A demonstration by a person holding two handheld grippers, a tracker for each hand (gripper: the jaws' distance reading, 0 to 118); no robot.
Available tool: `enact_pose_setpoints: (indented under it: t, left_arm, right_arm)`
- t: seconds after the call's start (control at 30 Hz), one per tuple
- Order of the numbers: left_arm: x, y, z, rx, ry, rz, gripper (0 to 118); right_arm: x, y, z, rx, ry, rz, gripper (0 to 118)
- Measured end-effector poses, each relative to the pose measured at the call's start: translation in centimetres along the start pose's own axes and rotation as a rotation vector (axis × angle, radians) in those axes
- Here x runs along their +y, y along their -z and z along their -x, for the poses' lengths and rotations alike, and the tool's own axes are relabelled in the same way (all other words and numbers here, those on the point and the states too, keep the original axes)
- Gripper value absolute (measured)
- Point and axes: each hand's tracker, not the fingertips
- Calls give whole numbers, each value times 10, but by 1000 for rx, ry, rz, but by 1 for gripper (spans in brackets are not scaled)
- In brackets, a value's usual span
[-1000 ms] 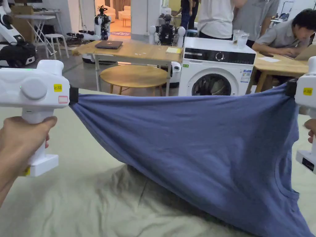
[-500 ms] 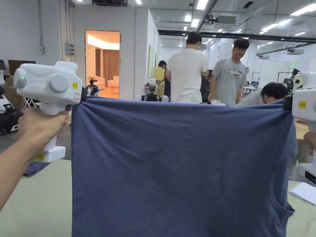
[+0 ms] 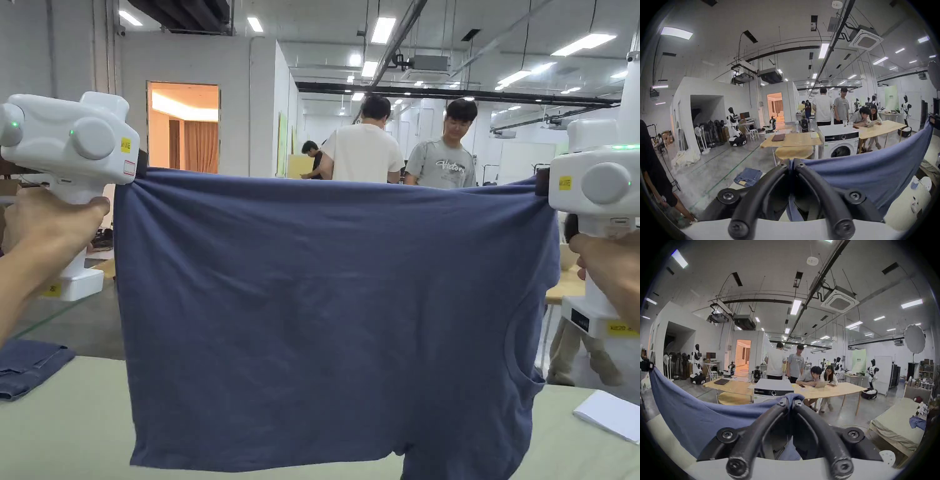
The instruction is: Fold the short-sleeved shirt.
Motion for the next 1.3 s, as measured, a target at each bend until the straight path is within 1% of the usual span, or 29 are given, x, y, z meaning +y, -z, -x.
enact_pose_setpoints:
  t: [0.07, 0.17, 0.23, 0.3, 0.4, 0.57, 0.67, 0.83, 0.9, 1.03, 1.07, 1.1, 1.17, 1.23, 1.27, 1.3]
  left_arm:
    - [-13, 3, -2, 0, 2, 6, 0]
    - [-40, 8, -5, -5, 41, 36, 0]
    - [-62, 6, -6, -11, 33, 40, 0]
    - [-85, 3, -7, -25, 13, 64, 0]
    - [-114, -3, -8, -42, 39, 109, 0]
    - [-148, -40, -4, -60, 12, 120, 0]
    - [-161, -64, 1, -69, -2, 120, 0]
    - [-188, -116, 5, -94, 1, 126, 0]
    - [-204, -133, 5, -106, 22, 135, 0]
    - [-242, -168, 8, -128, 30, 155, 0]
    - [-253, -175, 9, -127, 41, 206, 0]
    - [-263, -184, 9, -127, 30, 191, 0]
    - [-287, -197, 11, -145, 22, 233, 0]
    - [-315, -214, 13, -159, 3, 275, 0]
    - [-328, -221, 14, -152, -19, 288, 0]
    - [-341, -227, 14, -167, -11, 318, 0]
  right_arm:
    - [-12, 0, 2, -3, 0, -4, 1]
    - [-34, -2, 4, 6, -20, 21, 1]
    - [-55, -7, 5, 7, -50, 38, 1]
    - [-76, -13, 2, 11, -56, 52, 1]
    - [-102, -26, -2, 13, -68, 92, 1]
    - [-129, -69, -6, 9, -73, 118, 2]
    - [-143, -100, -11, 13, -91, 135, 1]
    - [-173, -153, -24, 20, -98, 169, 1]
    - [-187, -171, -29, 24, -97, 191, 1]
    - [-222, -206, -35, 31, -135, 241, 1]
    - [-231, -215, -37, 35, -129, 250, 1]
    - [-241, -223, -37, 41, -137, 272, 1]
    - [-259, -239, -37, 33, -140, 308, 1]
    - [-279, -261, -35, 56, -128, 357, 1]
    - [-288, -269, -33, 64, -144, 393, 1]
    - [-297, -278, -32, 55, -135, 413, 1]
